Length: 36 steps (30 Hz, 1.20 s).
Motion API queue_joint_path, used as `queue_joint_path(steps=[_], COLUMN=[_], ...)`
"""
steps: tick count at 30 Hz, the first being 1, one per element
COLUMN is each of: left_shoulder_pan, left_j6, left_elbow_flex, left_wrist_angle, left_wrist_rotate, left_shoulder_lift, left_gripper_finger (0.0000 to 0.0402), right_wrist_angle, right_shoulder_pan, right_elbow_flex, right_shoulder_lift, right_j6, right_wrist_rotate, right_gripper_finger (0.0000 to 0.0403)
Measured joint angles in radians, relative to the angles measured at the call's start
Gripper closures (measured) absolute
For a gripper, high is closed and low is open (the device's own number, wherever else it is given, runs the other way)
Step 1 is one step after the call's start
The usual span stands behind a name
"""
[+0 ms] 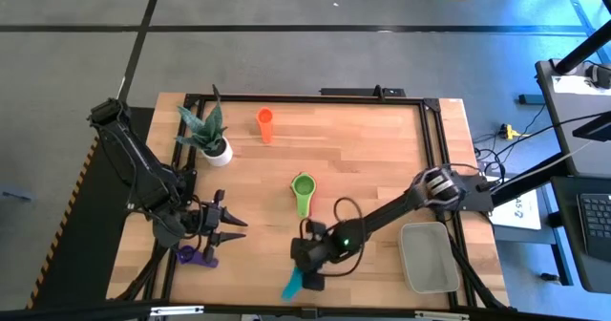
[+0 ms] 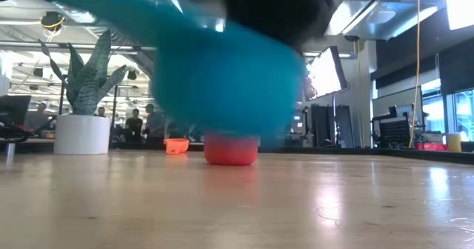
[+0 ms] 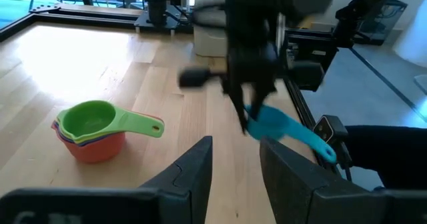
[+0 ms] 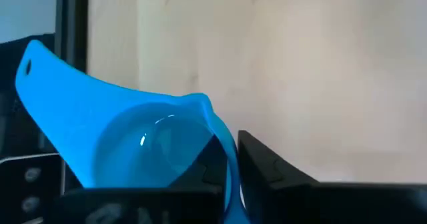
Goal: Nest measuring cups in basket
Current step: Stack the light blue measuring cup on top of the green measuring cup
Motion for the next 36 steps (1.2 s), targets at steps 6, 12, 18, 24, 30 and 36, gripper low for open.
queue_joint_path(steps=[6, 12, 18, 24, 30, 36], left_shoulder_pan=[0.0, 0.0, 0.0, 0.0, 0.0, 0.0], left_j6=[0.0, -0.006, -0.014, -0.023, -0.024, -0.024], left_elbow_flex=[0.0, 0.0, 0.0, 0.0, 0.0, 0.0], left_wrist_angle=[0.0, 0.0, -0.004, -0.007, -0.007, -0.007], left_wrist_rotate=[0.0, 0.0, 0.002, 0.003, 0.004, 0.004], left_shoulder_lift=[0.0, 0.0, 0.0, 0.0, 0.0, 0.0], left_gripper_finger=[0.0282, 0.0282, 0.0282, 0.0282, 0.0282, 0.0282], right_wrist_angle=[-0.124, -0.175, -0.194, -0.202, -0.198, -0.197], right_shoulder_pan=[-0.04, -0.123, -0.233, -0.345, -0.45, -0.523], right_elbow_flex=[0.0, 0.001, 0.001, 0.001, 0.001, 0.001], right_shoulder_lift=[-0.124, -0.216, -0.239, -0.231, -0.231, -0.231], right_j6=[-0.218, -0.505, -0.782, -0.914, -0.953, -0.989], right_wrist_rotate=[0.215, 0.373, 0.324, 0.207, 0.022, -0.145], right_gripper_finger=[0.0389, 0.0389, 0.0389, 0.0389, 0.0389, 0.0389])
